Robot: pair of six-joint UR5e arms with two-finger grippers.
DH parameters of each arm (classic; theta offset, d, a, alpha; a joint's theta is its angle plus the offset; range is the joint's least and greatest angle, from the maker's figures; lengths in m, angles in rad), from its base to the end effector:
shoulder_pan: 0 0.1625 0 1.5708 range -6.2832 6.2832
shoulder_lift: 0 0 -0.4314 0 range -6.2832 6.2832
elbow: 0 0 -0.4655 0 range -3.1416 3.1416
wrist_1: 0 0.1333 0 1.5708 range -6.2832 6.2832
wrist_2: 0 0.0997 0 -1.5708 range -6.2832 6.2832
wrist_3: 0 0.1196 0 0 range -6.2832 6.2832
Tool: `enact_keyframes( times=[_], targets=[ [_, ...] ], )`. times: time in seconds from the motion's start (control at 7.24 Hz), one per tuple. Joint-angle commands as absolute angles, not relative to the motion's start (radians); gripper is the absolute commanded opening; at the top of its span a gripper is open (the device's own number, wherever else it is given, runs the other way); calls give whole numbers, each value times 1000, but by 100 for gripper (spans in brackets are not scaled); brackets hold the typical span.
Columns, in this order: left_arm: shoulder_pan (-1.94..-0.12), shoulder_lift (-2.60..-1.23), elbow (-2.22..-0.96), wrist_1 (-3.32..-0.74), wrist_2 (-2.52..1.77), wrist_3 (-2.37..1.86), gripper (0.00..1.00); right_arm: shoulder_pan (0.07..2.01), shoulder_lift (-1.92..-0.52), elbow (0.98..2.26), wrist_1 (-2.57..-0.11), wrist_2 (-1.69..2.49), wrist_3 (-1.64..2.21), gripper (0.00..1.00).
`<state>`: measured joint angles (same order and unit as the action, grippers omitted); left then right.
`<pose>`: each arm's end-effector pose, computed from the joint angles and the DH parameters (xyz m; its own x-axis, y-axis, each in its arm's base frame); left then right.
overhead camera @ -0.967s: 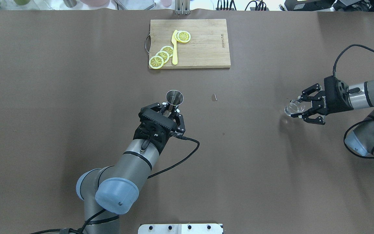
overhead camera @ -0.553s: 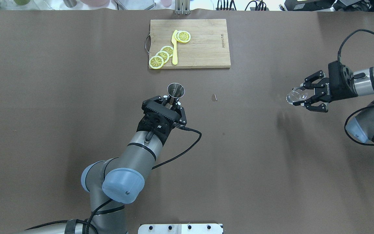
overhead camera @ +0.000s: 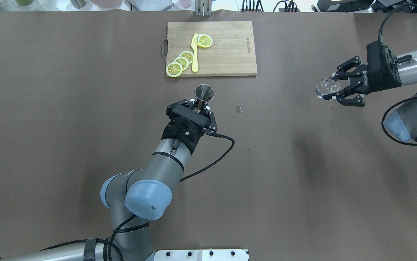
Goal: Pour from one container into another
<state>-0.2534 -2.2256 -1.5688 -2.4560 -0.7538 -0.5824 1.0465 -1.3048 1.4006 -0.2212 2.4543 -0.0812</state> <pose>0.6394 -0.3934 0.1250 0.7499 0.3962 -0.5298 0.4559 0.2708 0.8478 -0.2973 -0.5957 0.4448 0.1597 -0.9870 0.0159 0.0758 0.0283 0.9967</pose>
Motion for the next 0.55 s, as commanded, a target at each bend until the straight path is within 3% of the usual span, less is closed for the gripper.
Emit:
enact_keyframes(
  times=[0.0,0.41],
  targets=[
    [-255,-2249,-1531,-2457,-774,-583,0,1051,-1302,1463,-268,2461,-80,0],
    [-284,-2252,-1528,-2457,-802,-583,0,1032,-1199,1480,-325,2461,-8,0]
  ],
)
